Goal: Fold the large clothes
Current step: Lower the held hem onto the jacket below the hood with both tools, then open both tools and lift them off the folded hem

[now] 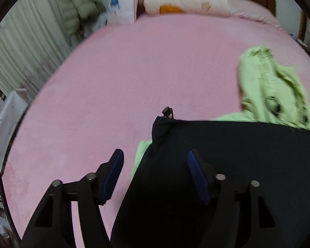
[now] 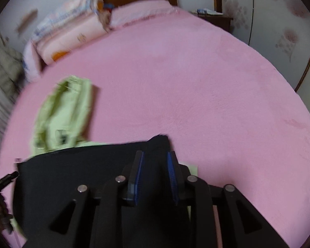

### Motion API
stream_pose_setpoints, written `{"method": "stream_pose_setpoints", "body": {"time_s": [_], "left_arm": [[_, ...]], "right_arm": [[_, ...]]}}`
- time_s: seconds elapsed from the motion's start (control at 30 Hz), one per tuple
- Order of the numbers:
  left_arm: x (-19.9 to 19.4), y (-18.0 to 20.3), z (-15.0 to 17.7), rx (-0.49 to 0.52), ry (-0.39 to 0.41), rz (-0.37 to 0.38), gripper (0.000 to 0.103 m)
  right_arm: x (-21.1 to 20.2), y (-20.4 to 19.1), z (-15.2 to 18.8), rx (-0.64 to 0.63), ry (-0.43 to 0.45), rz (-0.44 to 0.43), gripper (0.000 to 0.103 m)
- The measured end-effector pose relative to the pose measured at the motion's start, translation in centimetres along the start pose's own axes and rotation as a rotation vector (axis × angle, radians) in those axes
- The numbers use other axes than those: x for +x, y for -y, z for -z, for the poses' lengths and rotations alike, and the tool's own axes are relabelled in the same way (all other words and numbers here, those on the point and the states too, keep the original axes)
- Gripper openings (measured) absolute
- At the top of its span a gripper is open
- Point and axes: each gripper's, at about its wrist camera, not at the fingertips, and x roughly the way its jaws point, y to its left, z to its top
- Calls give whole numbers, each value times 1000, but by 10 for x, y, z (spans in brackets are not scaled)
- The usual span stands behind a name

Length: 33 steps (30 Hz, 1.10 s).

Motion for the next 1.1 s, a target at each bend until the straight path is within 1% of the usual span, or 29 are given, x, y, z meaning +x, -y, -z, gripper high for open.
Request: {"method": "stream_pose_setpoints", "body": {"time_s": [0.07,0.13,0.2,0.23,0.27,0.3,0.37,0.4,0.43,0.5,0.53,0.57,0.6,0.63,0.7,0.73,0.8,0.83,0.87,0.97,1.1], "left_arm": [[-32,4,26,4,20,23,64],[-54,13,54,4,18,42,64],[-65,29,84,16,3,33,64],[-65,35,95,28,0,17,64],[-62,41,107,48,-13,-21,64],[-59,48,114,60,-34,-56,64],[-44,47,129,56,-85,-125,64],[-41,43,132,47,-99,-141,64],[-36,36,135,35,-102,-157,67],[-29,24,137,28,-90,-178,74],[-27,20,139,39,-80,-184,79],[-25,16,140,50,-74,-188,81],[-25,13,141,56,-72,-185,81],[-23,11,142,61,-69,-177,81],[-20,8,144,59,-67,-164,82],[-17,8,145,53,-68,-159,82],[-11,6,148,27,-77,-144,82],[-9,4,147,17,-83,-139,82],[-7,0,145,8,-89,-136,82],[-4,-4,139,4,-122,-122,83],[-10,-12,126,3,-196,-79,83]], "right_arm": [[-22,-18,23,-36,6,-22,26],[-32,-46,55,-117,-42,-25,26],[-34,-83,95,-222,-78,-41,26],[-32,-99,110,-265,-95,-56,26],[-29,-110,124,-299,-104,-60,26],[-26,-118,135,-328,-109,-53,26],[-16,-125,153,-371,-118,-24,25],[-10,-121,156,-378,-118,16,25],[-5,-115,159,-375,-118,62,25],[1,-84,158,-335,-113,162,25],[2,-63,159,-312,-113,229,23],[3,-36,158,-281,-116,295,19],[2,-17,158,-249,-120,309,5],[-1,7,158,-209,-130,278,0],[-3,21,160,-190,-146,211,0],[-3,20,162,-208,-154,211,0],[2,10,166,-272,-157,261,0],[5,7,167,-279,-162,281,0],[8,6,166,-259,-166,289,0],[8,11,162,-179,-178,277,0],[3,13,153,-155,-226,249,2]]}}
